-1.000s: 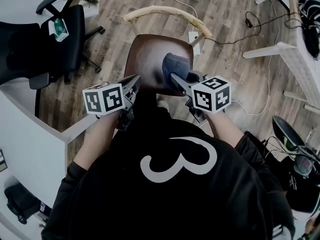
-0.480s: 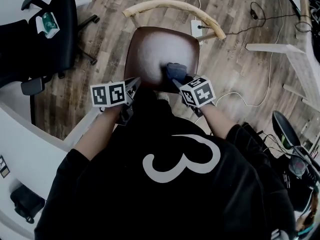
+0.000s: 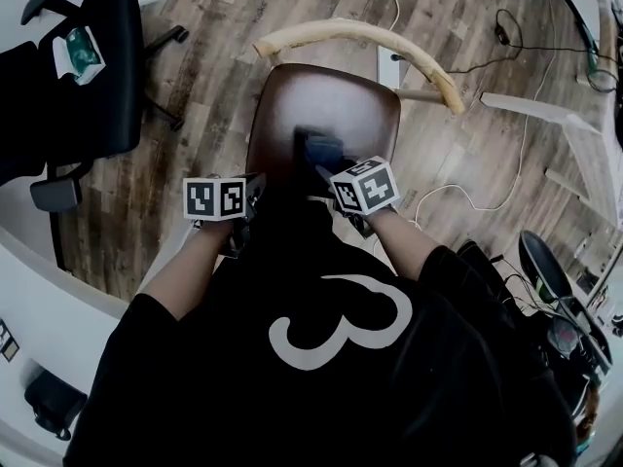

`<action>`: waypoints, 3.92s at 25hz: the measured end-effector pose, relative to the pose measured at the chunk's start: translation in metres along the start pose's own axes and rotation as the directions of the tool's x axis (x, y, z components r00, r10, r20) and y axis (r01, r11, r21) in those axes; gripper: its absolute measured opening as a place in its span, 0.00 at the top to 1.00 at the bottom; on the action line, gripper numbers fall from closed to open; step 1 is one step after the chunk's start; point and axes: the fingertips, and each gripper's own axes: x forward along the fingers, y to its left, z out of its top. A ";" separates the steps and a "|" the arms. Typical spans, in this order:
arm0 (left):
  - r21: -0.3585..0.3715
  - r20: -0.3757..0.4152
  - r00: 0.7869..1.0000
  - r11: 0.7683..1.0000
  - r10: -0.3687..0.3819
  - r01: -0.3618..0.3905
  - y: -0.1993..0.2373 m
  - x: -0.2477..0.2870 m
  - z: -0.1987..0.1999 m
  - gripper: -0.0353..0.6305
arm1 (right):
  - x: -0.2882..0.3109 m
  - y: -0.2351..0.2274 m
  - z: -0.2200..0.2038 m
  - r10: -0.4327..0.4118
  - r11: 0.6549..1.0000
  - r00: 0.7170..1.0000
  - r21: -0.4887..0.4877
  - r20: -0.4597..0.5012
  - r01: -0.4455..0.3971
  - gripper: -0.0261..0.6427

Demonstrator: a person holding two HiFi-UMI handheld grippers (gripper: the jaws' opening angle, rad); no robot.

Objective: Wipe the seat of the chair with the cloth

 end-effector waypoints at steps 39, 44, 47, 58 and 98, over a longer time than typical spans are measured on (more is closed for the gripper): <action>-0.059 -0.070 0.995 0.995 0.075 -0.079 0.107 0.002 0.067 0.93 | 0.131 -0.011 0.176 0.128 0.977 0.972 0.143 0.198 -0.157 0.89; -0.083 -0.058 0.994 0.992 0.091 -0.096 0.117 0.001 0.070 0.93 | 0.139 -0.033 0.164 0.052 0.993 0.989 0.095 0.138 -0.065 0.89; -0.075 -0.064 0.993 0.992 0.094 -0.099 0.118 0.003 0.070 0.93 | 0.142 -0.043 0.157 0.014 0.996 0.994 0.081 0.106 -0.022 0.89; -0.052 -0.083 0.990 0.991 0.116 -0.120 0.121 0.007 0.070 0.93 | 0.145 -0.054 0.146 -0.051 0.999 0.997 -0.005 0.059 0.051 0.89; 0.111 -0.202 0.972 0.989 0.118 -0.097 0.065 0.059 0.045 0.93 | 0.027 -0.195 0.023 -0.336 0.936 0.941 0.130 0.046 0.328 0.89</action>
